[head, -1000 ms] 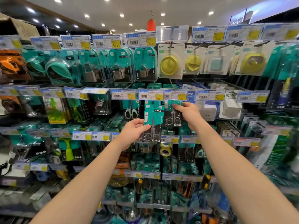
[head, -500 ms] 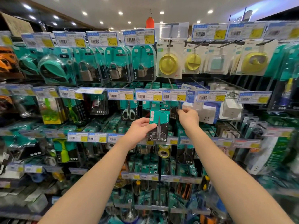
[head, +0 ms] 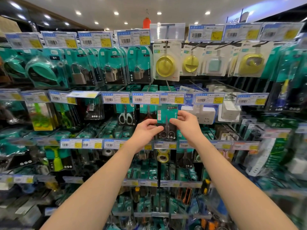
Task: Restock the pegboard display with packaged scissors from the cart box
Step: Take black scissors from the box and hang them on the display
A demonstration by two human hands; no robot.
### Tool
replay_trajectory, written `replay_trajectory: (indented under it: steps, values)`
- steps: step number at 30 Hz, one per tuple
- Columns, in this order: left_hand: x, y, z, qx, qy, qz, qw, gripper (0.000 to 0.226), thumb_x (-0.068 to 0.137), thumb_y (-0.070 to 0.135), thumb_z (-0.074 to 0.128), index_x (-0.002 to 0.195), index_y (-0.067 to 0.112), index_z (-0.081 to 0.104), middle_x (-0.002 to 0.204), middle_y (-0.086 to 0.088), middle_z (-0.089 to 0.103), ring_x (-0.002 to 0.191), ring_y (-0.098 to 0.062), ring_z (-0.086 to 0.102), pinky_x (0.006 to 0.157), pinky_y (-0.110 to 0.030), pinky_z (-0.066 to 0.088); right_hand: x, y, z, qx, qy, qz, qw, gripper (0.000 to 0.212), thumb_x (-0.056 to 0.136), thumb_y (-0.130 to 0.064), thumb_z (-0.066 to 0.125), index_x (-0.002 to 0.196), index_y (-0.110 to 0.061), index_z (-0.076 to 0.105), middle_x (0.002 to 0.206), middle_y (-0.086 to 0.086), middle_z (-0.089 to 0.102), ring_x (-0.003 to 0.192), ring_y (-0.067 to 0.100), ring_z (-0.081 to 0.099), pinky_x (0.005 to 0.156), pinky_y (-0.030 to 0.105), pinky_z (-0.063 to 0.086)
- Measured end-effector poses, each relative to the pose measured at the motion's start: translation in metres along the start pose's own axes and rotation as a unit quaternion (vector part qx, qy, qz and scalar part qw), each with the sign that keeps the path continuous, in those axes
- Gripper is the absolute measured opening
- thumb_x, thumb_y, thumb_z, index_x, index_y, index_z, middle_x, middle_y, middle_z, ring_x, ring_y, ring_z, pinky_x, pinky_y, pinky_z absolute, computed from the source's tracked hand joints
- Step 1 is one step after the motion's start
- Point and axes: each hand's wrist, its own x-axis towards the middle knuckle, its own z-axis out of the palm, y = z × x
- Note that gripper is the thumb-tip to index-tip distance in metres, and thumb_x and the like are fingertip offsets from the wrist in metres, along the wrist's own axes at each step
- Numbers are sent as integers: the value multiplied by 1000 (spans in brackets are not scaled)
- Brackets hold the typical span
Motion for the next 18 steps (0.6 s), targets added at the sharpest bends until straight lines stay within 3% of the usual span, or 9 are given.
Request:
replay_trajectory:
  steps: [3,8,14,18]
  values:
    - [-2,4,-1,-9,1,7,1000,22,92,26,78,112,26,68,107,0,77,96,-14,71,84,-30,54,1,-4,-3,18,6,-10,1000,27,93,-7,70,118,-18,72,108,-6,79,102,11,74,97,38,57]
    - [-2,11,3,-21,8,22,1000,19,93,25,77,111,23,71,104,-2,79,89,-12,69,78,-27,51,6,-6,-2,44,16,-5,999,30,94,-8,70,122,-17,70,111,-3,79,106,16,74,102,47,56]
    - [-5,15,8,-10,17,23,1000,12,95,26,74,105,28,67,100,3,76,85,-10,67,72,-23,48,8,-8,-1,50,19,1,999,36,95,-9,69,130,-17,67,115,-3,77,109,13,73,104,44,55]
    - [-3,21,8,-20,24,29,999,10,95,28,73,102,32,66,97,5,76,82,-11,67,78,-30,51,12,-13,-1,67,22,-1,998,29,95,-7,69,121,-18,69,112,-2,78,106,17,74,99,43,58]
